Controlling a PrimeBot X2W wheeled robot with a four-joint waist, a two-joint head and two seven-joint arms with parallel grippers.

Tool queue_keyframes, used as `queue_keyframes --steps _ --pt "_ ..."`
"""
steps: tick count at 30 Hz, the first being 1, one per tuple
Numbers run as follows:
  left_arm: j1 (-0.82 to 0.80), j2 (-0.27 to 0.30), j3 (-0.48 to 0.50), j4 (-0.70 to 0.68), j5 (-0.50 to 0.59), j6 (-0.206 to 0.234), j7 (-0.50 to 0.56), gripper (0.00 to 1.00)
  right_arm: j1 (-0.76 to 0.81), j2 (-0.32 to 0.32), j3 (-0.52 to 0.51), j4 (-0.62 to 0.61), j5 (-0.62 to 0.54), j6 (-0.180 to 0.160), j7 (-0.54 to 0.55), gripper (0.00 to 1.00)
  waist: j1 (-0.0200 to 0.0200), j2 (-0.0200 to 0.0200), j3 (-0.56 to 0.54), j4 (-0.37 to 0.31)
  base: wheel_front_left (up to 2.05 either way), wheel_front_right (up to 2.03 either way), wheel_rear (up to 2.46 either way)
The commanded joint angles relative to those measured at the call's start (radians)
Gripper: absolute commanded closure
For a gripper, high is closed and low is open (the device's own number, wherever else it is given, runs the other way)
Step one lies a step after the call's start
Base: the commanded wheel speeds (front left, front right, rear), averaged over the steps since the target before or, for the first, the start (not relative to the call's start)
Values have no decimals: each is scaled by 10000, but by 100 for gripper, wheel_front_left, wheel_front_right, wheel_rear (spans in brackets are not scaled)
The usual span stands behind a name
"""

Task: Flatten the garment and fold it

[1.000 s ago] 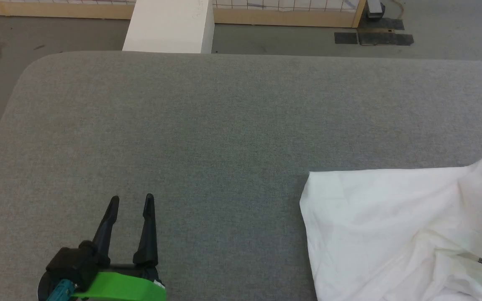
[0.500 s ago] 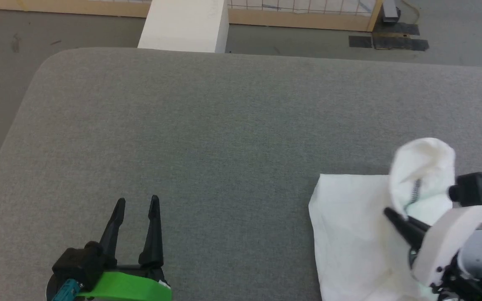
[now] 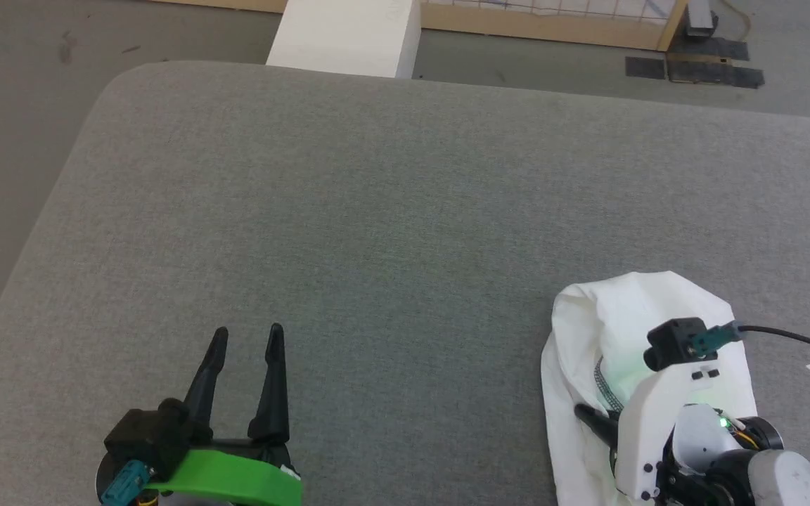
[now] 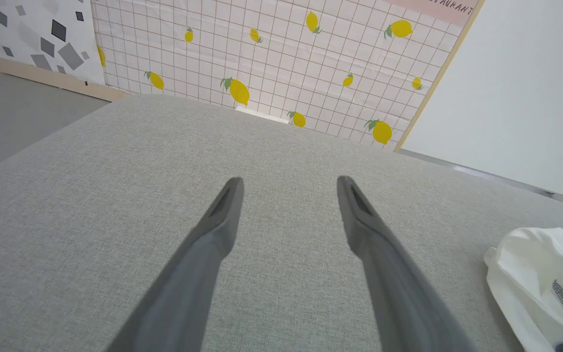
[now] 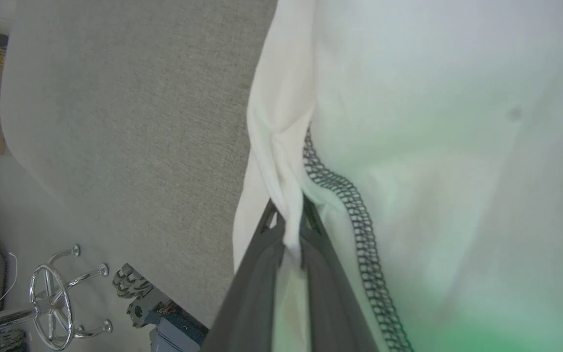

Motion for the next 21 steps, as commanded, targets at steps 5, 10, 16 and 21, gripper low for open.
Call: queue_keyframes --steps 5,10,16,21 --pt "-215 -82 -59 141 -21 -139 -68 0 -560 2 82 1326 -379 -13 -654 100 -1 0 7 251 0 0 0" --pt "-164 -99 -72 237 -41 -143 -71 0 -842 2 334 1926 -454 -13 -868 0 -1 0 -136 242 0 0 0" --pt "-1 -21 -85 281 -105 -151 -30 0 -989 2 482 914 121 -13 -504 0 -1 0 -384 -95 0 0 0" --pt "134 57 -36 194 -114 -95 -20 0 -814 -27 -578 -1034 301 -13 -562 0 -1 0 -537 -470 0 0 0"
